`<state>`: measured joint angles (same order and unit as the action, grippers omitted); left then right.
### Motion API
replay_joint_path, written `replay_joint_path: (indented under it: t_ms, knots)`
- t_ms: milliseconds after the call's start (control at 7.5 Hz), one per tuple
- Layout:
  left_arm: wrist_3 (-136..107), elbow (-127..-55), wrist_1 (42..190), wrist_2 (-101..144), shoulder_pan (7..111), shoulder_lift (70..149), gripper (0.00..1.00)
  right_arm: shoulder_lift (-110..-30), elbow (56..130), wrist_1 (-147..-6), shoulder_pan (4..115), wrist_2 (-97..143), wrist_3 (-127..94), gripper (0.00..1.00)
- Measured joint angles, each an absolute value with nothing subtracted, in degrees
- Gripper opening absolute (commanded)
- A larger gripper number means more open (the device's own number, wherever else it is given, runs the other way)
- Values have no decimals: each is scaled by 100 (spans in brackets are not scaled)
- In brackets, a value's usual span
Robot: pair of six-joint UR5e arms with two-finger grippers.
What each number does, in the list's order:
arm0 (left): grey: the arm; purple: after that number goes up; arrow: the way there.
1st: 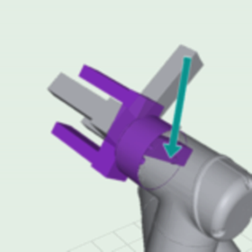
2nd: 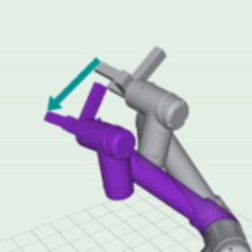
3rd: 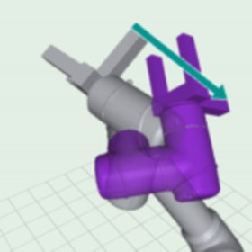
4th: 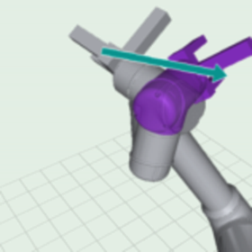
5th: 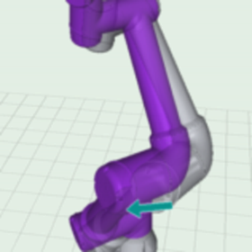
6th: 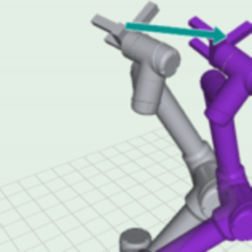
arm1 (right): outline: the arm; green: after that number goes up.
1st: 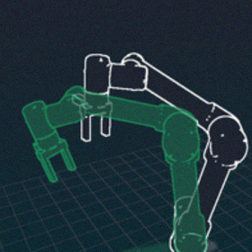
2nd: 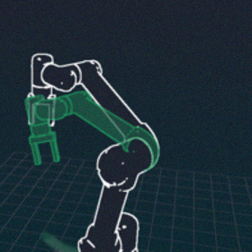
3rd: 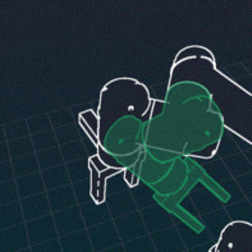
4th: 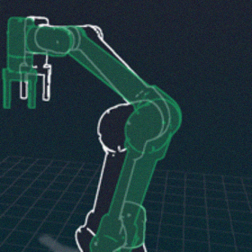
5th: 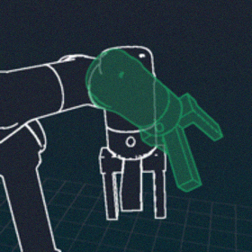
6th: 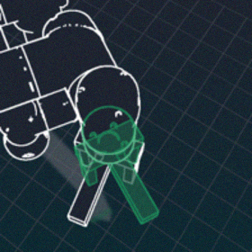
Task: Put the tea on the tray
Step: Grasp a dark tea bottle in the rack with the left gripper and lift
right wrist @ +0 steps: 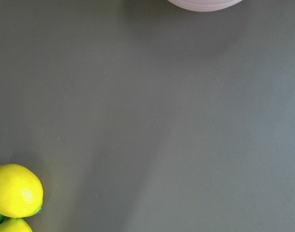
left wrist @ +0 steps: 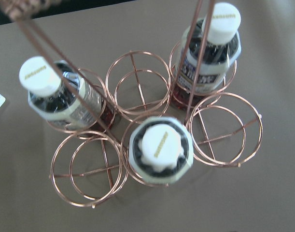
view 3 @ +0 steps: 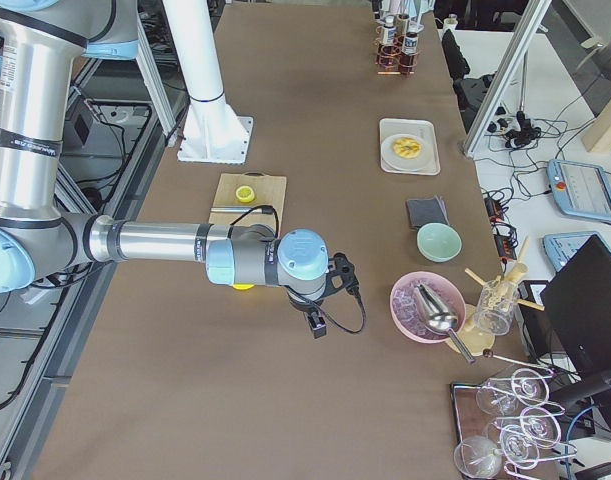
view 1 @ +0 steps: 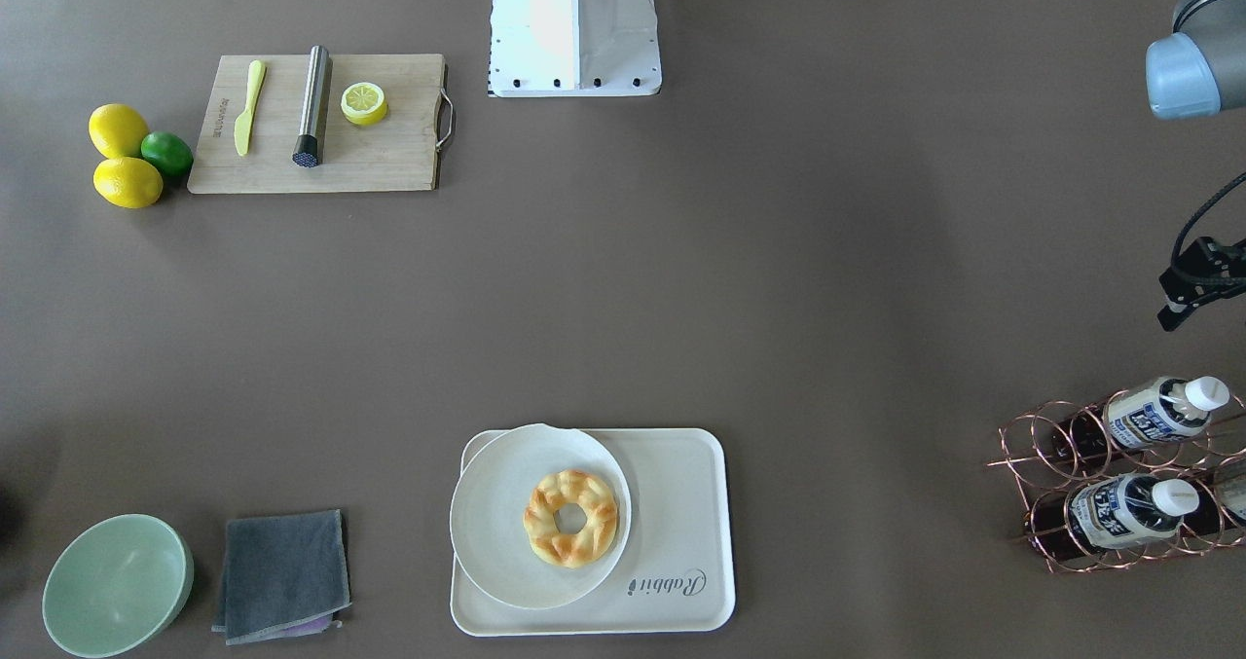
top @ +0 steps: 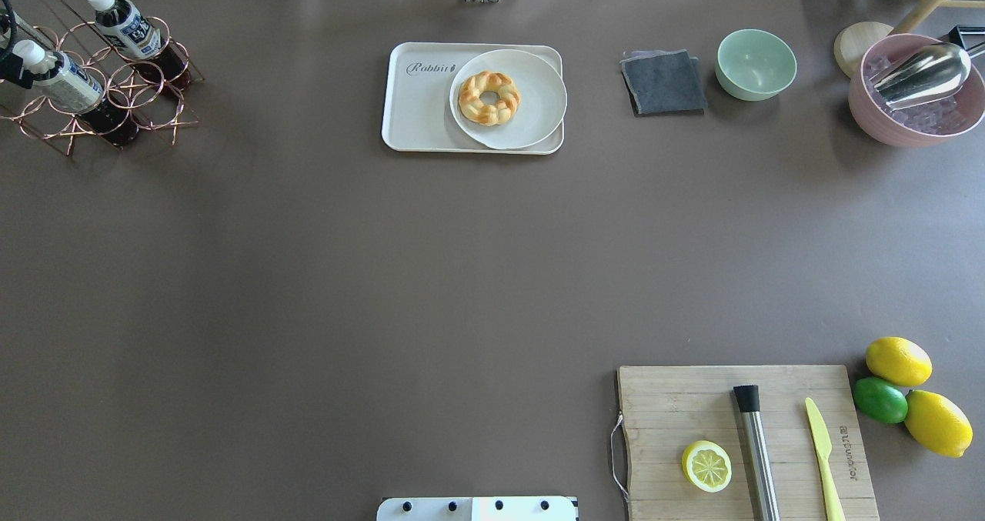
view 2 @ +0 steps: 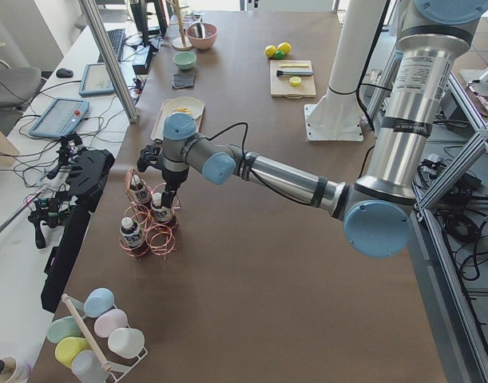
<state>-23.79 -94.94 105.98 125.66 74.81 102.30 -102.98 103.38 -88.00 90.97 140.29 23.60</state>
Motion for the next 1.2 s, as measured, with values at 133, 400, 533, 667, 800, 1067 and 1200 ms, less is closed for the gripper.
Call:
replay_joint_path:
  t_ms: [133, 400, 533, 667, 800, 1067, 1200]
  knots:
    - [-2517, -9044, 10826, 12568, 7479, 10544, 78, -10347, 10356, -8799, 9097, 14049, 2368, 100]
    - [-2648, -8525, 11227, 12568, 7473, 10781, 44, -10397, 10366, -8798, 9097, 14109, 2359, 100]
    - [-2669, -8444, 11284, 12570, 7471, 10802, 11, -10402, 10368, -8798, 9097, 14130, 2342, 100]
    - [-2690, -8423, 11310, 12586, 7466, 10797, 0, -10401, 10370, -8798, 9097, 14137, 2335, 100]
    - [-2708, -8438, 11316, 12651, 7464, 10774, 0, -10400, 10371, -8798, 9097, 14141, 2331, 100]
    - [-2776, -8488, 11273, 12943, 7470, 10748, 0, -10404, 10373, -8798, 9097, 14153, 2329, 100]
    - [-2785, -8519, 11133, 13144, 7507, 10776, 0, -10406, 10394, -8798, 9097, 14156, 2325, 100]
